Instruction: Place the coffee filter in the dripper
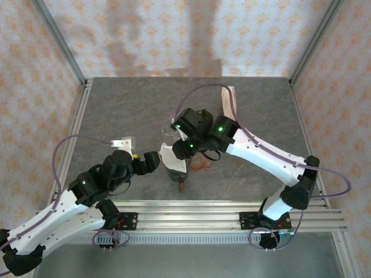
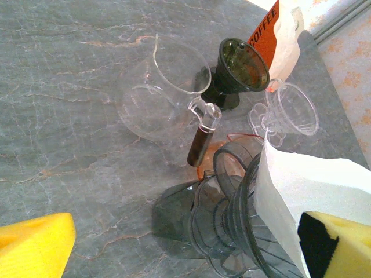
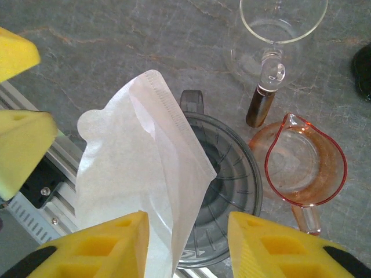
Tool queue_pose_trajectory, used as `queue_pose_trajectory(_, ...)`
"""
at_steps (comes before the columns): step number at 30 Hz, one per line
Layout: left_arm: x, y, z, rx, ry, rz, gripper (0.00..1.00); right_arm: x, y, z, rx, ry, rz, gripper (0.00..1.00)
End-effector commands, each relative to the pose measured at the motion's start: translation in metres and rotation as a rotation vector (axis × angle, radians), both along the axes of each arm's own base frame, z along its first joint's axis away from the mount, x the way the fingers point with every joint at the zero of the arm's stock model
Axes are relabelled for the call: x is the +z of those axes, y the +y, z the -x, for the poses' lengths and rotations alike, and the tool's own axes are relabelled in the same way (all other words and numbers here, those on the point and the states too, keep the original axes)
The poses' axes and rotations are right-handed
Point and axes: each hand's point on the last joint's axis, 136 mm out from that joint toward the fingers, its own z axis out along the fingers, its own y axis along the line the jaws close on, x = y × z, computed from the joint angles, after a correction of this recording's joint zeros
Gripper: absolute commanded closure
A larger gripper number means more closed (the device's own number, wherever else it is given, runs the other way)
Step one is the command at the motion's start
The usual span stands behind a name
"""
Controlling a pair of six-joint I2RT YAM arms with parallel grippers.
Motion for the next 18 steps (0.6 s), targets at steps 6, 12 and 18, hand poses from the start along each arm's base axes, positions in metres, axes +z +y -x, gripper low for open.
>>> queue_pose_trajectory(6,0.005,0.0,-0.003,0.013,-0.016,0.027,0.0,0.005,0.01,0.002,0.035,-0.011,0.01,0.68)
queue_pose_trajectory(12,0.007,-0.003,-0.003,0.004,-0.019,0.044,0.0,0.002,0.011,0.0,0.024,-0.01,0.018,0.81)
queue_pose_trajectory(18,0.007,-0.005,-0.003,0.004,-0.018,0.059,0.0,-0.002,0.009,-0.008,-0.036,-0.03,0.015,1.0)
